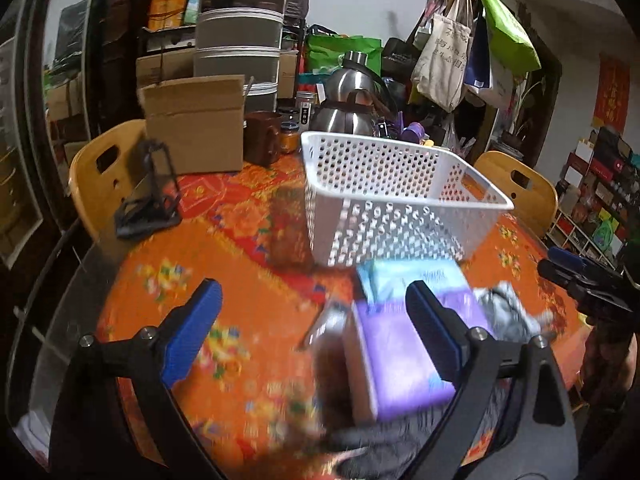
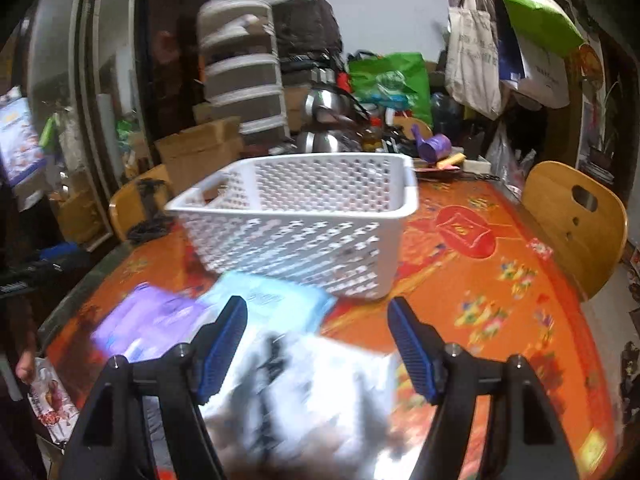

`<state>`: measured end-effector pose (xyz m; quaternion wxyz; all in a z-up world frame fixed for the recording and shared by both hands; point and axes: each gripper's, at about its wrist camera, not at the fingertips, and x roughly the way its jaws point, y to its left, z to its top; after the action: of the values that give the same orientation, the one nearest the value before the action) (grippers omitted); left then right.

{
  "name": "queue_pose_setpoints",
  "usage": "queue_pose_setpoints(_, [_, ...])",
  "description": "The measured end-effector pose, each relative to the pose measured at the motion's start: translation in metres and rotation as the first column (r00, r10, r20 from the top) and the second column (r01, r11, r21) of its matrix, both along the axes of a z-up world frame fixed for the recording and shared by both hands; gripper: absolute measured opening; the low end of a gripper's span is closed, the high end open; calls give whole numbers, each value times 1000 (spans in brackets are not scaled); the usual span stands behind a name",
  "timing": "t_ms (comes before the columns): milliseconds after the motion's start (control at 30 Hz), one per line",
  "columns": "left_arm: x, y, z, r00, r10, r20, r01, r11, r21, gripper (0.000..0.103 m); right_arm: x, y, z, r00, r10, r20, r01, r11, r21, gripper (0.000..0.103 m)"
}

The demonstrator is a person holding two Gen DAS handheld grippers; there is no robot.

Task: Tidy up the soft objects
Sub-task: 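Grasp the purple pad package with the left gripper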

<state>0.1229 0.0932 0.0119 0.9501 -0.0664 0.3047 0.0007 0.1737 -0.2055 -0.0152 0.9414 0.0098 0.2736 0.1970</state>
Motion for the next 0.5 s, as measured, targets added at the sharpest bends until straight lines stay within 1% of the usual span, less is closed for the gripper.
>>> queue_pose_setpoints(33, [-13, 2, -7, 1000, 0, 7, 0, 1000, -8, 92, -14, 6, -2, 1000, 19, 14, -20, 1000, 16, 72])
queue_pose_setpoints(100, [-31, 6, -20, 1000, 2, 11, -2, 1000, -30, 92, -33, 18, -6, 998, 60, 31, -60, 998, 9, 72])
queue_pose_setpoints(133, [-38, 7, -26, 1000, -8, 11, 8, 999, -43, 92, -45, 26, -8, 996, 69, 54, -69, 998, -5, 72])
queue_pose_setpoints(200, [-51, 8, -37, 1000, -14, 10, 14, 999, -36, 92, -60, 39, -12, 994, 87, 74, -84, 996, -40, 72])
queue_pose_setpoints(300, [-60, 6, -49, 1000, -13, 16, 13, 1000, -15, 92, -72, 50, -21, 992, 101, 73, -99, 995, -27, 73])
queue_pose_setpoints(400, [-64, 2, -59, 1000, -18, 22, 19, 999, -34, 92, -75, 58, -29, 992, 106, 72, -104, 994, -32, 72])
queue_pose_setpoints(500, [-63, -6, -65, 999, -28, 23, 29, 999, -31, 92, -76, 65, -32, 988, 128, 84, -127, 992, -22, 72])
